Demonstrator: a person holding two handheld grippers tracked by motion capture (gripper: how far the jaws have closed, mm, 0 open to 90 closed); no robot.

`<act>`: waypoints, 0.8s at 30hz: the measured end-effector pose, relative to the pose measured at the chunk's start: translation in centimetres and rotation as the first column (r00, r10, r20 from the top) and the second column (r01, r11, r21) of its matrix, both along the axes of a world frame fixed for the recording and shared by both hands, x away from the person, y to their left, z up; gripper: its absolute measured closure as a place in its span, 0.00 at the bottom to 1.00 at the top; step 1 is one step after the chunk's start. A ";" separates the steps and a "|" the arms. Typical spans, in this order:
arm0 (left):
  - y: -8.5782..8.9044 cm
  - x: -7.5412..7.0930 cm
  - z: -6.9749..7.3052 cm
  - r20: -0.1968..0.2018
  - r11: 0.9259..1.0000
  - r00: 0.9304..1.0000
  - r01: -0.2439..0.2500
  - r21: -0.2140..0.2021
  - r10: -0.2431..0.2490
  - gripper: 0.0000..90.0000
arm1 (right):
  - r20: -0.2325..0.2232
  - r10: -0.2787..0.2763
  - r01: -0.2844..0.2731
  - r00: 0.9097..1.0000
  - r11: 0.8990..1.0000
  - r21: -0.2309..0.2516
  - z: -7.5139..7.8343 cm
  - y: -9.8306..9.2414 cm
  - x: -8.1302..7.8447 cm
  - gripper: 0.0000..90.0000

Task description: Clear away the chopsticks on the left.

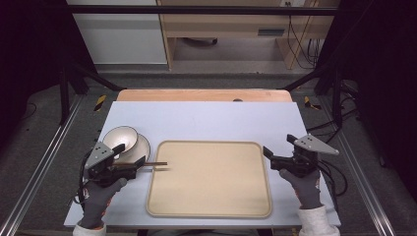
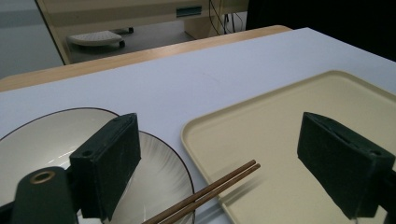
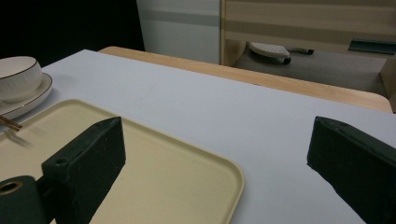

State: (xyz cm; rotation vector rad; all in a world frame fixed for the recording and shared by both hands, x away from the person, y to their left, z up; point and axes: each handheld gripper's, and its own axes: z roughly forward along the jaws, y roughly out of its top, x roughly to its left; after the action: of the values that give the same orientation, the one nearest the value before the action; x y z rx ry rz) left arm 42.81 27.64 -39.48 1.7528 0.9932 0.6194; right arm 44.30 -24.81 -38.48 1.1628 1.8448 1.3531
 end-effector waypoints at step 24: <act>3.9 -1.3 -0.1 -0.019 1.000 1.000 0.005 0.028 -0.005 0.11 | -0.003 0.007 -0.008 1.000 1.000 -0.020 0.5 0.8 -0.5 0.05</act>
State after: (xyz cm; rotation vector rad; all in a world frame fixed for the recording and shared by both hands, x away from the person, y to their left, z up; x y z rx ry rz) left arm 41.56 31.52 -39.56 1.7882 0.9973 0.6173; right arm 43.84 -24.05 -37.97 1.1491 1.8624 1.3345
